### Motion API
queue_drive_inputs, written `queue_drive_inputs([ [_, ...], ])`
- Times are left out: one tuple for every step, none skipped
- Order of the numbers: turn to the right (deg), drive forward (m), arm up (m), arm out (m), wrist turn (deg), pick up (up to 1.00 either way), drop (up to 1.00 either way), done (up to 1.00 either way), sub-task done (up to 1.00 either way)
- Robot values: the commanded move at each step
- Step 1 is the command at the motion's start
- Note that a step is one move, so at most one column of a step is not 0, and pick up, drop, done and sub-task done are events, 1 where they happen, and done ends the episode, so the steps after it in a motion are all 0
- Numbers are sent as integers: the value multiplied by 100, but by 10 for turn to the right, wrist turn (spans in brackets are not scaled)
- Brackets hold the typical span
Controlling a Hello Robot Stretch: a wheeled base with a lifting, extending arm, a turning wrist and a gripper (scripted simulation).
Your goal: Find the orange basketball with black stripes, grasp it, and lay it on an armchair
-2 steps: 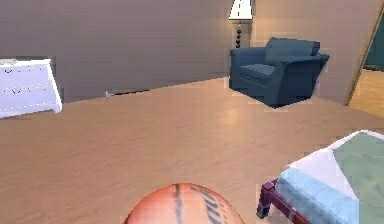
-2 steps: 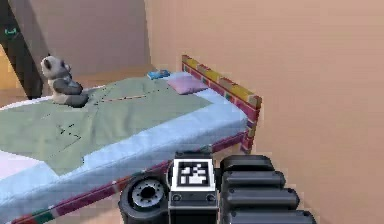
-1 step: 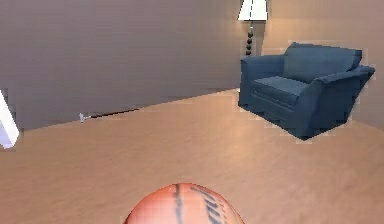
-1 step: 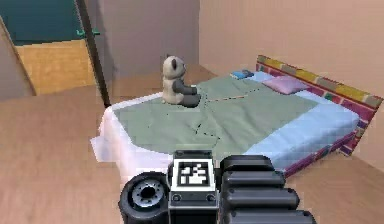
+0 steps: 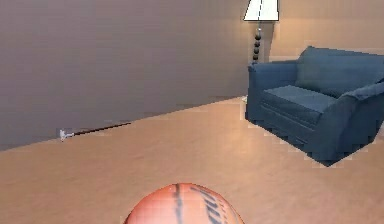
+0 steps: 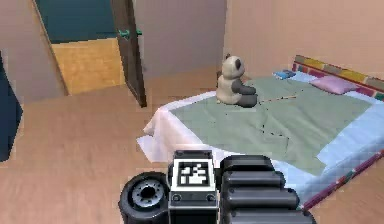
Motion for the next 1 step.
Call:
queue_drive_inputs([
  [180, 0, 0, 0, 0, 0, 0, 0, 0],
])
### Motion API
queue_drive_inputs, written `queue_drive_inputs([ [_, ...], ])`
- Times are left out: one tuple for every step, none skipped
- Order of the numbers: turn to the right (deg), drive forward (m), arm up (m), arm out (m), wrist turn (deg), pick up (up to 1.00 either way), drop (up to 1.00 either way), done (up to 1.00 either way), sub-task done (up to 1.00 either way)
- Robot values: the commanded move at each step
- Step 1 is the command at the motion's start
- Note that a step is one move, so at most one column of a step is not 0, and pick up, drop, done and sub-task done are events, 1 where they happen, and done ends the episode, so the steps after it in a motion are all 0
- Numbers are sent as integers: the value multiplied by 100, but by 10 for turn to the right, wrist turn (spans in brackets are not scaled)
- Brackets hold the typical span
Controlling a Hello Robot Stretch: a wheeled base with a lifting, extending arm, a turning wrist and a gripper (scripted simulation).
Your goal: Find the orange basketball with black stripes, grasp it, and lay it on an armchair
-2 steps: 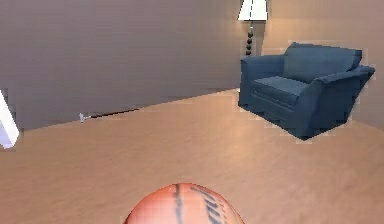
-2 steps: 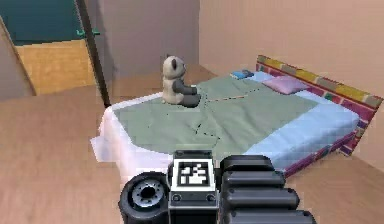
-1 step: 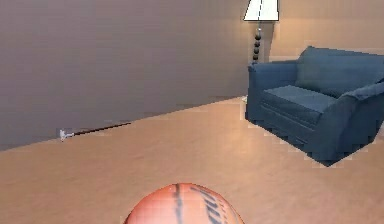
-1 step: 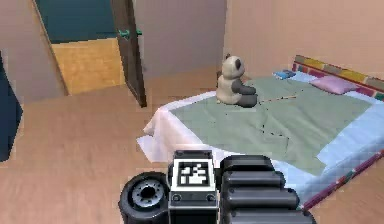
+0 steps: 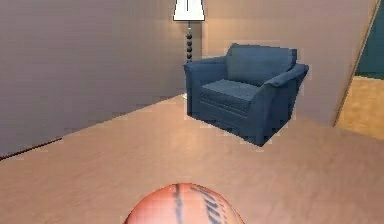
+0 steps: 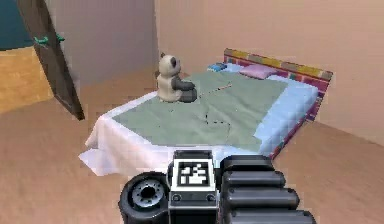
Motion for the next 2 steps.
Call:
queue_drive_inputs([
  [0, 100, 0, 0, 0, 0, 0, 0, 0],
  [0, 100, 0, 0, 0, 0, 0, 0, 0],
])
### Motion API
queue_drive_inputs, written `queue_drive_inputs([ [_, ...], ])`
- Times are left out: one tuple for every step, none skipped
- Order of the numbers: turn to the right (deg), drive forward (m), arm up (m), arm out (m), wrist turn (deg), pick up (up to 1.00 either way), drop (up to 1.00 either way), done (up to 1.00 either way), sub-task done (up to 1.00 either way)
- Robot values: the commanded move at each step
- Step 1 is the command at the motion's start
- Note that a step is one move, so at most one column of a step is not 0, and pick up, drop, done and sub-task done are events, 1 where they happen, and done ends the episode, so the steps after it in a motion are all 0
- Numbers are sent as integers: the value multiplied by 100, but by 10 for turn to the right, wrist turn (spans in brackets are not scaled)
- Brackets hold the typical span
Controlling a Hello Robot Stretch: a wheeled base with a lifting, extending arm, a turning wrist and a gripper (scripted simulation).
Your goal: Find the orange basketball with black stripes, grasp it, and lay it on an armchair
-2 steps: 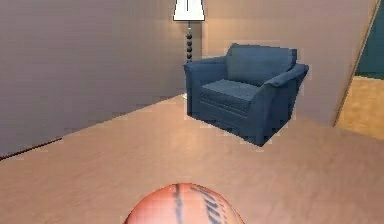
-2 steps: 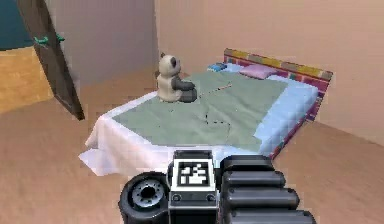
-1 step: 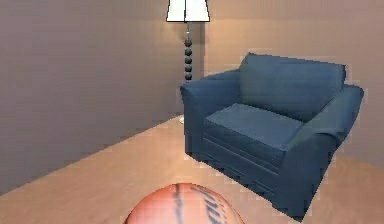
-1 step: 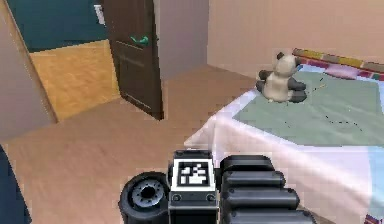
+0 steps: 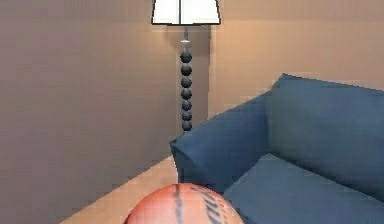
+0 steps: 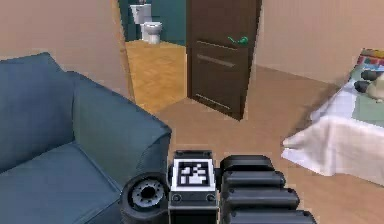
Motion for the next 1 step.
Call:
queue_drive_inputs([
  [270, 0, 0, 0, 0, 0, 0, 0, 0],
])
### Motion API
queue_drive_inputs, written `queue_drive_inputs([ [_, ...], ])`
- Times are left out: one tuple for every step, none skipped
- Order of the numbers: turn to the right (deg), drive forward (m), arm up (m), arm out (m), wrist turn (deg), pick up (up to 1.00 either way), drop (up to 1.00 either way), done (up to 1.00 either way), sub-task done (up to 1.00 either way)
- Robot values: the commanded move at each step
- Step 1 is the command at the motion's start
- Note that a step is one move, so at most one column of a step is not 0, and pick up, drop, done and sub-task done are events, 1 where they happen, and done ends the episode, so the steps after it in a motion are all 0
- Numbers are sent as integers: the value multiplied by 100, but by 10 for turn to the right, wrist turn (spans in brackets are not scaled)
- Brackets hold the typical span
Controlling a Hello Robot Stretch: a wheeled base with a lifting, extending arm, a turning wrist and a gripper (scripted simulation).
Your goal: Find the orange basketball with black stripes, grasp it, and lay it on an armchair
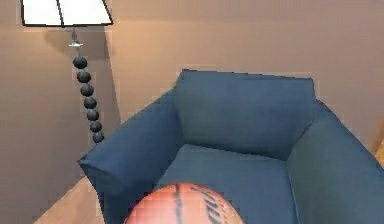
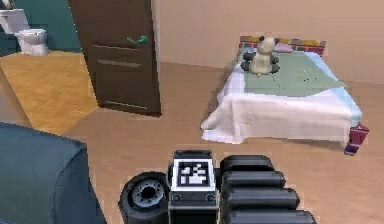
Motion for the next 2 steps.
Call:
queue_drive_inputs([
  [0, 5, 0, 0, 0, 0, 0, 0, 0],
  [-450, 0, 0, 0, 0, 0, 0, 0, 0],
])
